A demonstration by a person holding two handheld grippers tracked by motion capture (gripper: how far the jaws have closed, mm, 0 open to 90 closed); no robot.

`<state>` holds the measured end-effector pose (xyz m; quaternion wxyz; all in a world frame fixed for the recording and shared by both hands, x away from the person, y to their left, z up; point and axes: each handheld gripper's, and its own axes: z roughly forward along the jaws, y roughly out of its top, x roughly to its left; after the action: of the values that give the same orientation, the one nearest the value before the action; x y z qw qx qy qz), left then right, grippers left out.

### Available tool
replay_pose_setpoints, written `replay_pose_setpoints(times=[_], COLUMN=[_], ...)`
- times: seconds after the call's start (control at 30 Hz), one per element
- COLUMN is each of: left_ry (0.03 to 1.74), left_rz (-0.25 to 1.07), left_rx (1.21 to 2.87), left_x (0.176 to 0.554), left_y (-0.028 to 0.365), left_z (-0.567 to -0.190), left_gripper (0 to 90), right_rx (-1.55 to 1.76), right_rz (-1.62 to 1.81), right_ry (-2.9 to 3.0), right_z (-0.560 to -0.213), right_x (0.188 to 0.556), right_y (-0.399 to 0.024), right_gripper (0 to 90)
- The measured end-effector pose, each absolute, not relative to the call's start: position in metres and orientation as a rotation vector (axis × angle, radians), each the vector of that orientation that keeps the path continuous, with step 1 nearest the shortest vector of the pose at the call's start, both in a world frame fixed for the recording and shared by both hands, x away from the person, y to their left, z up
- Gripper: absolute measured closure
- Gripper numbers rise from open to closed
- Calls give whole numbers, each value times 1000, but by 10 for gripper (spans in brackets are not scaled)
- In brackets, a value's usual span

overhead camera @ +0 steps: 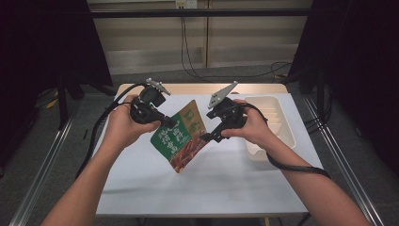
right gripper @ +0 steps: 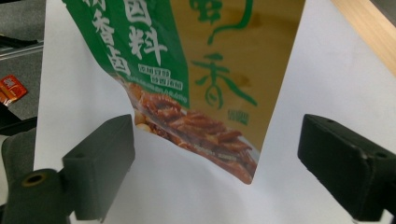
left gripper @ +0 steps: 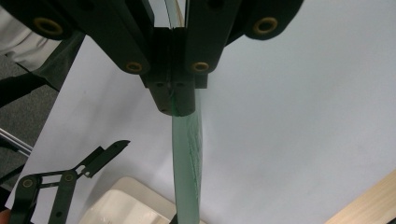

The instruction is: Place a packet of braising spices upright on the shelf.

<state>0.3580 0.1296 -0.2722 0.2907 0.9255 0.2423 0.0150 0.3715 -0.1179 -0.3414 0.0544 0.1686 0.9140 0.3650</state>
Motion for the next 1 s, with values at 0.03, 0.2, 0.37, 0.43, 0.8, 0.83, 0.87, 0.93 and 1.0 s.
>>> replay_pose_setpoints(times=[0.03, 0.2, 0.37, 0.43, 0.8, 0.83, 0.87, 0.93, 1.0], left_ry=[666, 631, 602, 598, 573, 574, 574, 577, 583], left_rz=[41, 36, 38, 36, 15, 15, 15, 11, 27], left_rx=[2445, 2449, 2456, 2458, 2442, 2442, 2442, 2441, 2440], left_x=[357, 357, 357, 357, 355, 355, 355, 356, 356], left_y=[128, 126, 123, 123, 122, 122, 122, 122, 124], left_z=[-273, -273, -273, -274, -275, -275, -275, -276, -277], left_gripper=[900, 900, 900, 900, 900, 900, 900, 900, 900], right_rx=[506, 462, 433, 409, 348, 336, 336, 323, 335], right_rz=[1097, 1098, 1096, 1097, 1097, 1104, 1104, 1053, 1012], right_ry=[2775, 2786, 2805, 2816, 2793, 2797, 2797, 2798, 2804], right_z=[-340, -335, -331, -330, -327, -326, -326, -325, -323], right_x=[372, 378, 382, 383, 384, 384, 384, 383, 384], right_y=[-117, -108, -102, -98, -96, -95, -95, -92, -94], right_gripper=[114, 155, 210, 254, 424, 452, 452, 518, 722])
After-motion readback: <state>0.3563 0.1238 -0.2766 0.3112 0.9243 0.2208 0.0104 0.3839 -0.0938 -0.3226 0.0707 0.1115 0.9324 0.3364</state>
